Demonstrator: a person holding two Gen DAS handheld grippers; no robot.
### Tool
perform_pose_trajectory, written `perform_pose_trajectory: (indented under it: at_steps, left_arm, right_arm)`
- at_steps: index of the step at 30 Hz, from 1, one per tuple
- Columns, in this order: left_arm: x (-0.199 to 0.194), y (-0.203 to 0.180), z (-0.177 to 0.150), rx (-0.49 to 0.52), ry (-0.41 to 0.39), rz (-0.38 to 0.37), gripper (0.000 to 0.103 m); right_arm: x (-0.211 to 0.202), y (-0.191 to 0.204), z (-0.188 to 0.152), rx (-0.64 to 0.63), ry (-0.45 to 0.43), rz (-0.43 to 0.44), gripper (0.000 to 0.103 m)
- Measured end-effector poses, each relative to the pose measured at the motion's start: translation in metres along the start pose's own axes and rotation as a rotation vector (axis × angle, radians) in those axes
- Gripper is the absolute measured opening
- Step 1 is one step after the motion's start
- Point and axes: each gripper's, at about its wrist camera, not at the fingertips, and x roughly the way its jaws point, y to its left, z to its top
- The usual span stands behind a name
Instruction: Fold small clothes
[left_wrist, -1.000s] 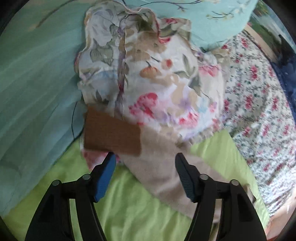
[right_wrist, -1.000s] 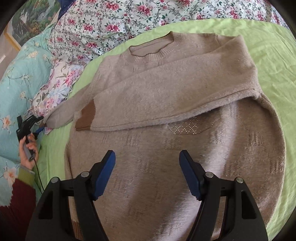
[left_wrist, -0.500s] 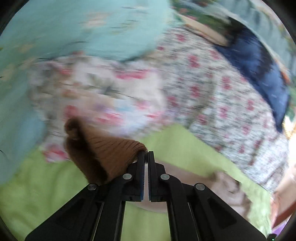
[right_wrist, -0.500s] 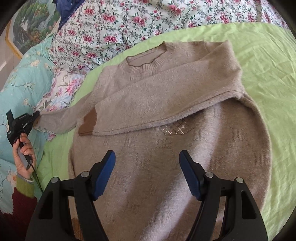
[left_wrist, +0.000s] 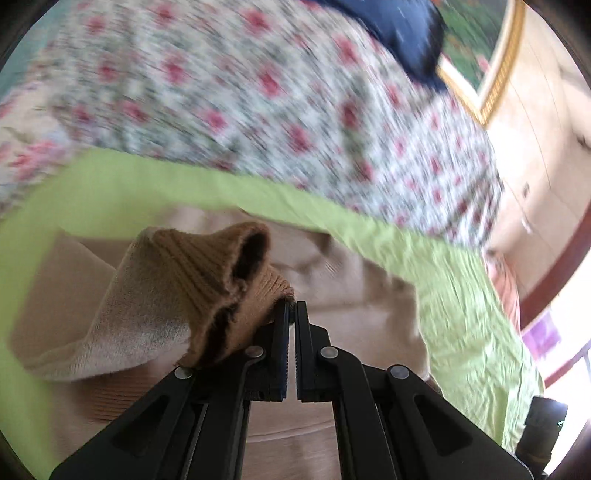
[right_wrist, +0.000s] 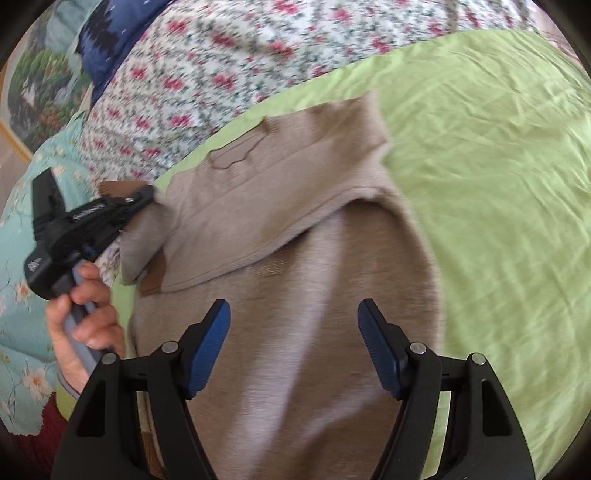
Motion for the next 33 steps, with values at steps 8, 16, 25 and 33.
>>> perform_pose_trajectory:
  at_steps: [8,16,25,33]
  left_arm:
    - [0.096,-0.03,-0.035,0.075,0.222,-0.03,0.003]
    - [0.04,-0.01,-0.079,0.139,0.237,-0.023,0.056]
    - [-0.038,0.125,-0.095,-0.056,0.188,0.258,0.056]
    - [-0.049,0.178,-0.07,-0.111,0.111,0.393,0.054]
  right_arm:
    - [-0.002,-0.018,0.004,0.048,-0.01,0.002,0.072]
    - [0.013,0.012,0.021,0.034,-0.018,0.084,0.072]
    - [0.081,0.073,0.045,0.009,0.073,0.177,0.072]
    - [0.094,0.074,0.043,0.021,0.056,0.083,0.072]
